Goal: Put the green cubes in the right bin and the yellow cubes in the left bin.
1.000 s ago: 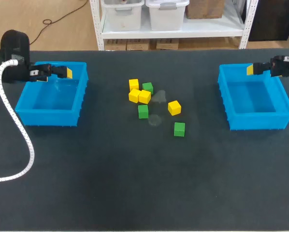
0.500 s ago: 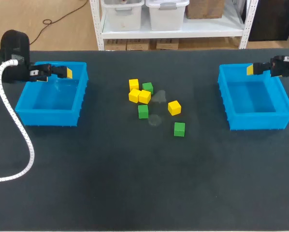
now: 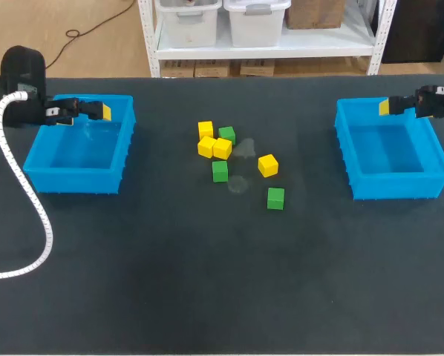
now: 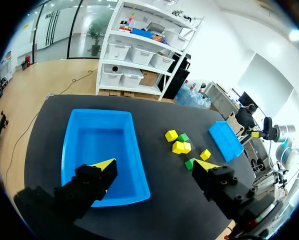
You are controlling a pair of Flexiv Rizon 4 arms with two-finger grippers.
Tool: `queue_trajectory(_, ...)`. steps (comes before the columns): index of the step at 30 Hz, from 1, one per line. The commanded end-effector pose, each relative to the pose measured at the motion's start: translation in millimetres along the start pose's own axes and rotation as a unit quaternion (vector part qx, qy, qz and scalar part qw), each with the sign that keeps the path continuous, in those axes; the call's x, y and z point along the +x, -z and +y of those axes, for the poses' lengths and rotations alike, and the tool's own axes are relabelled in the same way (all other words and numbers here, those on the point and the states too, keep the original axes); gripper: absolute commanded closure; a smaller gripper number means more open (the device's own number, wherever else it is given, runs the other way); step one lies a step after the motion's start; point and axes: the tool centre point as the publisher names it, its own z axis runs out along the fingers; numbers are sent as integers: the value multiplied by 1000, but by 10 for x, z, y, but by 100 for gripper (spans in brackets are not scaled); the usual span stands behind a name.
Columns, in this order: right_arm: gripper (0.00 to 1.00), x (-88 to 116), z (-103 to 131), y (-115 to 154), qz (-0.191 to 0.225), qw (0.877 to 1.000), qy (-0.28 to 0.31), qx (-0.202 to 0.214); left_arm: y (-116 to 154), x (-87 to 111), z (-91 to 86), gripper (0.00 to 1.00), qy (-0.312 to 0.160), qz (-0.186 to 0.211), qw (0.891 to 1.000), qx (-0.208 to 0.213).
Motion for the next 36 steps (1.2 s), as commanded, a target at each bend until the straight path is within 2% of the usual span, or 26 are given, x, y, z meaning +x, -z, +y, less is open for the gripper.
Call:
queue_trajectory(1, 0, -1, -7, -10, 0, 1000, 0, -1, -1, 14, 13, 0, -1, -3, 1000, 3)
queue_trajectory(22, 0, -1, -7, -10, 0, 1000, 0, -1, -1, 14, 13, 0, -1, -3, 1000, 3)
queue_trajectory(24, 0, -7, 144, -78, 2, 1000, 10, 17, -1, 14, 13, 0, -1, -3, 1000, 3)
queue_trajectory(26, 0, -10, 279, -148, 19, 1000, 10, 14, -1, 14, 13, 0, -1, -3, 1000, 3)
queue_trajectory(36, 0, 145, 781, -396, 108, 991, 38, 65, -1, 14, 13, 0, -1, -3, 1000, 3)
